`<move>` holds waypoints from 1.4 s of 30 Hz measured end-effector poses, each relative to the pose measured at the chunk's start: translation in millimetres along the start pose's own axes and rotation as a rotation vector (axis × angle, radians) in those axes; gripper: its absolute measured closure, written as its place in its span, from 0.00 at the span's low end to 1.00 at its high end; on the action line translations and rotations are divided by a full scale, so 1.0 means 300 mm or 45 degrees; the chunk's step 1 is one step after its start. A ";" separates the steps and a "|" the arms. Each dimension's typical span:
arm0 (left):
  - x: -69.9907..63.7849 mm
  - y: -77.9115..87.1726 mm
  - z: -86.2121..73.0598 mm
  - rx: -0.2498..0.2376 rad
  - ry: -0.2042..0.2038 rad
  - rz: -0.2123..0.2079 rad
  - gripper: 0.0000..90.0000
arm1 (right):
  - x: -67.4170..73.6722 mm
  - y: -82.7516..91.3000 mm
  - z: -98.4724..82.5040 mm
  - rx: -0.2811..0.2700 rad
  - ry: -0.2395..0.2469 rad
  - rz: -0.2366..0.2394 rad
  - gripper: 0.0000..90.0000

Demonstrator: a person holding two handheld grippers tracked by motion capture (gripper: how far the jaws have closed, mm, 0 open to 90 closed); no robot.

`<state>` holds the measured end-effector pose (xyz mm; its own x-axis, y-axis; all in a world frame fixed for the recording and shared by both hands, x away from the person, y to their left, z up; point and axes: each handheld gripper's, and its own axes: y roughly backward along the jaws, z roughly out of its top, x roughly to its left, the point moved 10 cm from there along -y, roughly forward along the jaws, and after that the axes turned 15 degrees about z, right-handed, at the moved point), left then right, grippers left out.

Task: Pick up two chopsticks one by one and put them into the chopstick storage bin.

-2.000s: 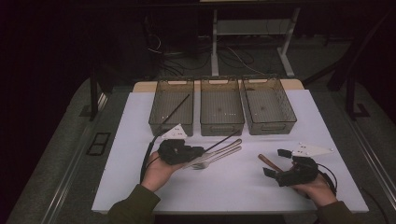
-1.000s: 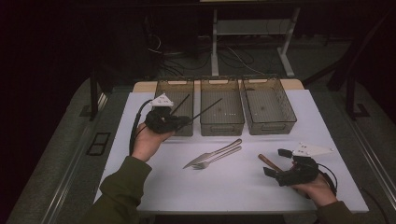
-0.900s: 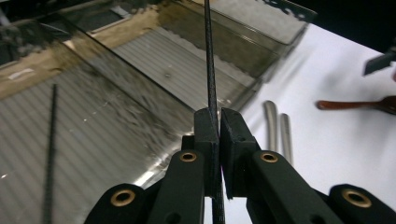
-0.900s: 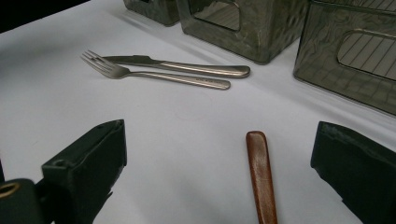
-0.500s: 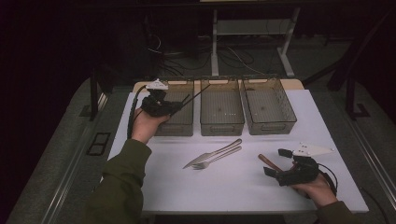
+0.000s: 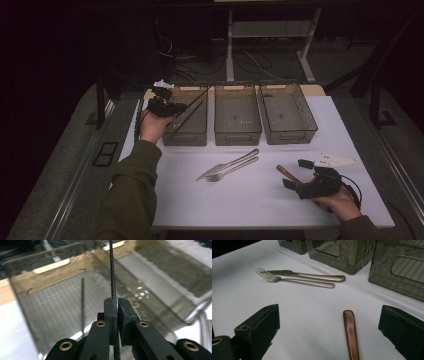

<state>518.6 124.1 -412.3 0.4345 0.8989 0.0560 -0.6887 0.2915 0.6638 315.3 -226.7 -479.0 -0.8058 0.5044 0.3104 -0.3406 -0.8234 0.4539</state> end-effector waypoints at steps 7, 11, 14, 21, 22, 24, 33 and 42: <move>0.057 -0.040 -0.039 0.073 0.041 0.065 0.94 | -0.001 0.001 0.000 -0.003 0.001 0.001 0.03; 0.075 -0.059 -0.058 0.106 0.048 0.084 0.94 | -0.001 0.002 0.001 -0.004 -0.002 0.001 0.03; 0.069 -0.068 -0.065 0.124 0.043 0.084 0.94 | -0.001 0.003 0.001 -0.004 -0.003 0.002 0.03; 0.041 -0.104 -0.082 0.174 -0.001 0.085 0.94 | -0.001 0.004 0.001 -0.005 -0.004 0.000 0.03; 0.038 -0.109 -0.084 0.180 -0.004 0.080 0.94 | -0.001 0.004 0.001 -0.005 -0.004 0.000 0.03; 0.031 -0.116 -0.087 0.191 -0.006 0.074 0.94 | -0.002 0.005 0.001 -0.005 -0.002 0.000 0.03; 0.023 -0.109 -0.070 0.140 -0.002 0.076 0.87 | -0.003 0.007 0.001 -0.011 -0.002 -0.003 0.03; -0.014 -0.055 -0.038 0.043 -0.014 -0.024 0.74 | -0.008 0.005 0.005 -0.016 -0.010 -0.005 0.03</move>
<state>521.5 119.1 -432.0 0.4534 0.8898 0.0514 -0.6605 0.2968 0.6896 317.4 -228.8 -477.7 -0.8006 0.5094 0.3155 -0.3494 -0.8247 0.4447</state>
